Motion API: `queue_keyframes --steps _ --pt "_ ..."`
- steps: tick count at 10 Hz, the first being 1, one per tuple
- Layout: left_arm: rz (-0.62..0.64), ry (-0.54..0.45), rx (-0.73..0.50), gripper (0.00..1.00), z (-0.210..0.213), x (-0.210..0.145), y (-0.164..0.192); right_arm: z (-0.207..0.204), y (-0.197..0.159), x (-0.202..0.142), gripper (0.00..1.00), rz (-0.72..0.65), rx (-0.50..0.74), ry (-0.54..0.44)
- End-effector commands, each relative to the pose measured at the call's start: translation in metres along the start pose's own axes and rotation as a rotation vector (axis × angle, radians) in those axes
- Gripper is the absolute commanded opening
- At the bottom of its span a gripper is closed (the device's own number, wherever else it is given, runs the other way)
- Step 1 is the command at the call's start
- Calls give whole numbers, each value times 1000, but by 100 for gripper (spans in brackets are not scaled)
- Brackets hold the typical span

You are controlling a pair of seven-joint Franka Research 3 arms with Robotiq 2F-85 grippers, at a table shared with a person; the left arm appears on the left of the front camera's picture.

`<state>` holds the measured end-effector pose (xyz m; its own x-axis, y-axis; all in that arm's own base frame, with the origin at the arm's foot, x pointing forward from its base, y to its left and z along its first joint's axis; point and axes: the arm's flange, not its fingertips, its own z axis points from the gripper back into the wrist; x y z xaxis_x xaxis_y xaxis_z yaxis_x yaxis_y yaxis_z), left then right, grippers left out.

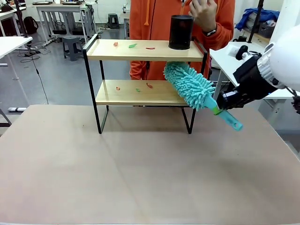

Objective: Clean the shelf.
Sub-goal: Clean the specific tier of the Shelf with the Duster once objects are removed.

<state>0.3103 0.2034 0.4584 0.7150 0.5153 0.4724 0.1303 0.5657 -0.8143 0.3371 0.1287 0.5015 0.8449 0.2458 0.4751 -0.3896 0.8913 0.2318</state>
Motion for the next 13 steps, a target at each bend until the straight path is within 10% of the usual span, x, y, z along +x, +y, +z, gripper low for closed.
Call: queue_keyframes --steps 1,13 --pt "-19 -15 -18 100 -2 0 0 0 1 2 12 -17 -2 -22" --pt "-19 -15 -18 100 -2 0 0 -121 72 83 12 -9 -8 27"
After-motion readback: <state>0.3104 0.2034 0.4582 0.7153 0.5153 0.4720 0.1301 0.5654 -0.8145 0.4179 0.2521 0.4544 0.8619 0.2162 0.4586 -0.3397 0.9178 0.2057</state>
